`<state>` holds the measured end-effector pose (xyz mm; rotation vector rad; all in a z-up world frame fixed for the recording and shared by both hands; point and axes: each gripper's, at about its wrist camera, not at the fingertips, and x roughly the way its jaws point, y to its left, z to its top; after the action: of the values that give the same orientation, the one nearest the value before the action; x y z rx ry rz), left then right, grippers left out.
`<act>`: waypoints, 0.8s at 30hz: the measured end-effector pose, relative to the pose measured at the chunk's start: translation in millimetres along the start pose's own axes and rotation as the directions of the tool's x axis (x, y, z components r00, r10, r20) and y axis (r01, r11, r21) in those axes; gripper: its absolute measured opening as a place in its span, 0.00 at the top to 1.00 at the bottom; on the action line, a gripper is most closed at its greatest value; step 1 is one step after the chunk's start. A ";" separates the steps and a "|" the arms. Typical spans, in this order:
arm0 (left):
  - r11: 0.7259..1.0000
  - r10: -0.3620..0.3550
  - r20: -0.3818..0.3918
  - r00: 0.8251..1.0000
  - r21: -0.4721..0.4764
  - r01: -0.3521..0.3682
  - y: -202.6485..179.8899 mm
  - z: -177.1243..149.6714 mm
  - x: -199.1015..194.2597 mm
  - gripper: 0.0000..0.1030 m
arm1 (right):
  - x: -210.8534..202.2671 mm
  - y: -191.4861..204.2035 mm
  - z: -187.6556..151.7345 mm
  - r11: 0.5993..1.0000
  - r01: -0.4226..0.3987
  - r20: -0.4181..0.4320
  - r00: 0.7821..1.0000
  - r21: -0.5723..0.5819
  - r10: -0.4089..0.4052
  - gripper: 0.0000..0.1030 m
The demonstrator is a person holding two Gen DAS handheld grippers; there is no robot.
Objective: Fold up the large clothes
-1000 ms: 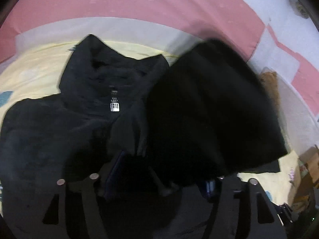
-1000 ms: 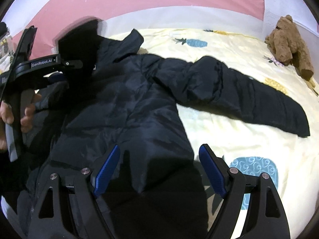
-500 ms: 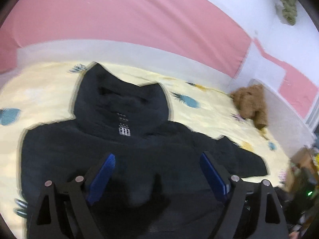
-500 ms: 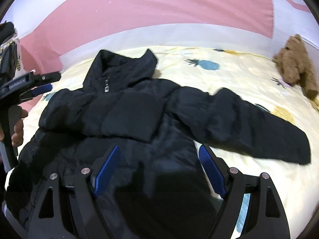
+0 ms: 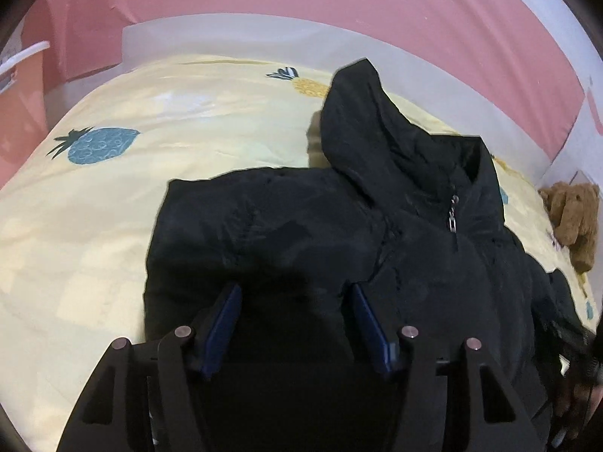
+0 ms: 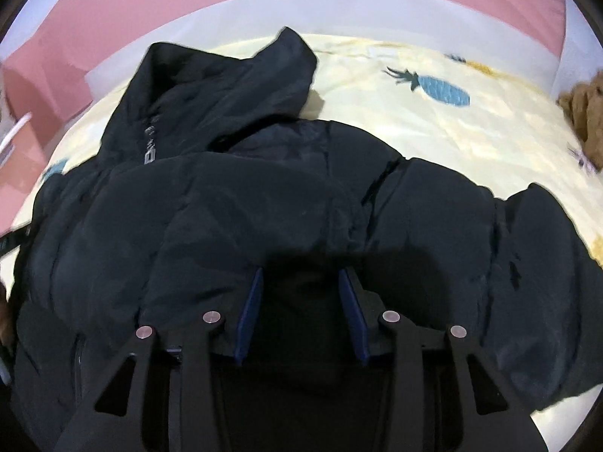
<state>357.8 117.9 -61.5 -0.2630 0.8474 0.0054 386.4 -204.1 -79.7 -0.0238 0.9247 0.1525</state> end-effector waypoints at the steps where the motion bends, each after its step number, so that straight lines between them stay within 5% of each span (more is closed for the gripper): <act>1: 1.000 -0.003 -0.003 1.000 0.005 0.003 -0.4 0.2 -2.4 0.41 | -1.9 0.9 0.9 1.000 0.002 -0.003 1.000 -0.006 -0.002 0.59; 6: 0.999 -0.039 0.039 0.998 -0.008 0.040 6.8 18.7 -33.5 0.42 | -29.0 -0.2 8.0 1.000 0.001 0.065 0.998 -0.003 -0.001 0.59; 9: 0.999 0.032 0.093 0.995 -0.025 -0.029 21.8 36.5 -35.7 0.42 | -25.6 0.0 19.8 1.000 0.008 0.076 0.997 -0.003 -0.007 0.59; 15: 0.996 0.086 0.032 0.996 -0.017 -0.086 35.9 26.5 13.6 0.43 | 20.0 -11.3 13.1 1.000 0.007 0.003 1.000 0.024 -0.007 0.59; 24: 0.989 0.150 0.047 0.988 0.003 -0.150 23.8 25.1 7.4 0.44 | -0.7 -9.1 11.4 0.999 0.042 0.023 0.999 0.026 -0.042 0.59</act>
<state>378.7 146.1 -56.6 -0.1921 0.8191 0.1488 396.3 -212.2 -72.7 -0.0182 0.9023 0.1021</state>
